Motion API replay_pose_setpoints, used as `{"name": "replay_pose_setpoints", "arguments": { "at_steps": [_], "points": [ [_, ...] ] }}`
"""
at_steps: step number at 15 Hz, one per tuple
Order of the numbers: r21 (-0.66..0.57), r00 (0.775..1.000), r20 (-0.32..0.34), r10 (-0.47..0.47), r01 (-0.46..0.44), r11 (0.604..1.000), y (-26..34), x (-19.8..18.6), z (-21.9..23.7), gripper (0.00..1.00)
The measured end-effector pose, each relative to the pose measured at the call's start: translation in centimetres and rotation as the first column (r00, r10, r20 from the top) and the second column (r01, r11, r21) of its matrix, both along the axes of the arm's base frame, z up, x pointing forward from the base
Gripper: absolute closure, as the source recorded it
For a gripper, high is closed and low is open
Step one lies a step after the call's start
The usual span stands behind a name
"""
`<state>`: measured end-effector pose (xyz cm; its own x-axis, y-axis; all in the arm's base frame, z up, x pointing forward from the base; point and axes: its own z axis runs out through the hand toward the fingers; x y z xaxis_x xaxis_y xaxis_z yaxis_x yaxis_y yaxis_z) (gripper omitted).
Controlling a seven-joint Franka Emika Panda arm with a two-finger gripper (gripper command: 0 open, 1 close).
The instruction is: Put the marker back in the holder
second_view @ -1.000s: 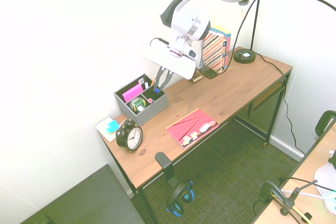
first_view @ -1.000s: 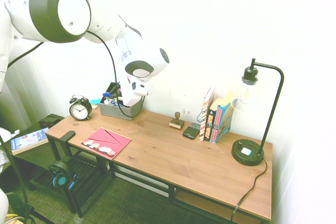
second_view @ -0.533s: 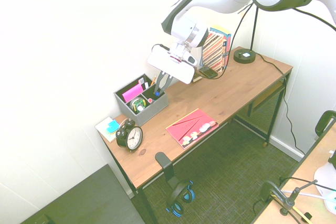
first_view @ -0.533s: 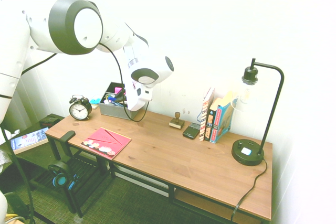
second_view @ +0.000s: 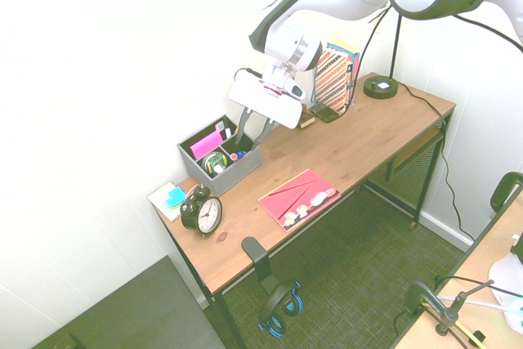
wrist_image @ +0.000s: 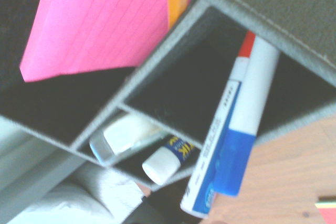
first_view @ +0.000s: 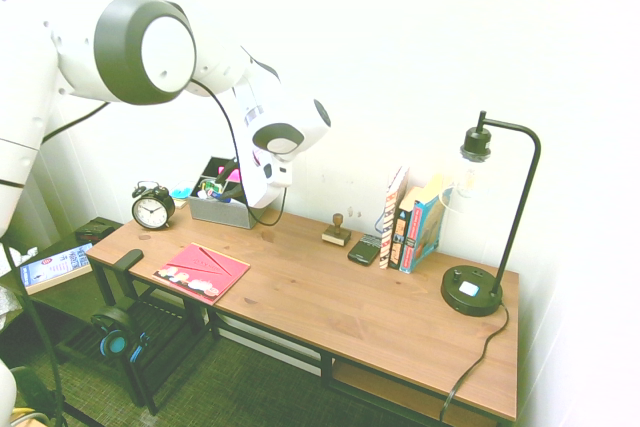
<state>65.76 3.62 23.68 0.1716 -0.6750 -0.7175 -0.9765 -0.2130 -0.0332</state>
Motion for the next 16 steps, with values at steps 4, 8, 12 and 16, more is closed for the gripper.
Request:
{"name": "replay_pose_setpoints", "arguments": {
  "at_steps": [4, 8, 12, 16],
  "points": [
    [-0.191, 0.982, 0.034, 0.186, -0.176, 0.966, -1.4, -5.7, 6.1, 0.00],
    [-0.369, 0.932, 0.043, 0.361, -0.321, 0.872, -3.3, -12.5, 10.9, 0.00],
    [-0.541, 0.862, 0.038, 0.505, -0.407, 0.736, -3.8, -18.4, 14.3, 0.00],
    [-0.704, 0.779, 0.081, 0.622, -0.397, 0.589, -4.9, -19.1, 15.0, 0.00]
  ]
}}
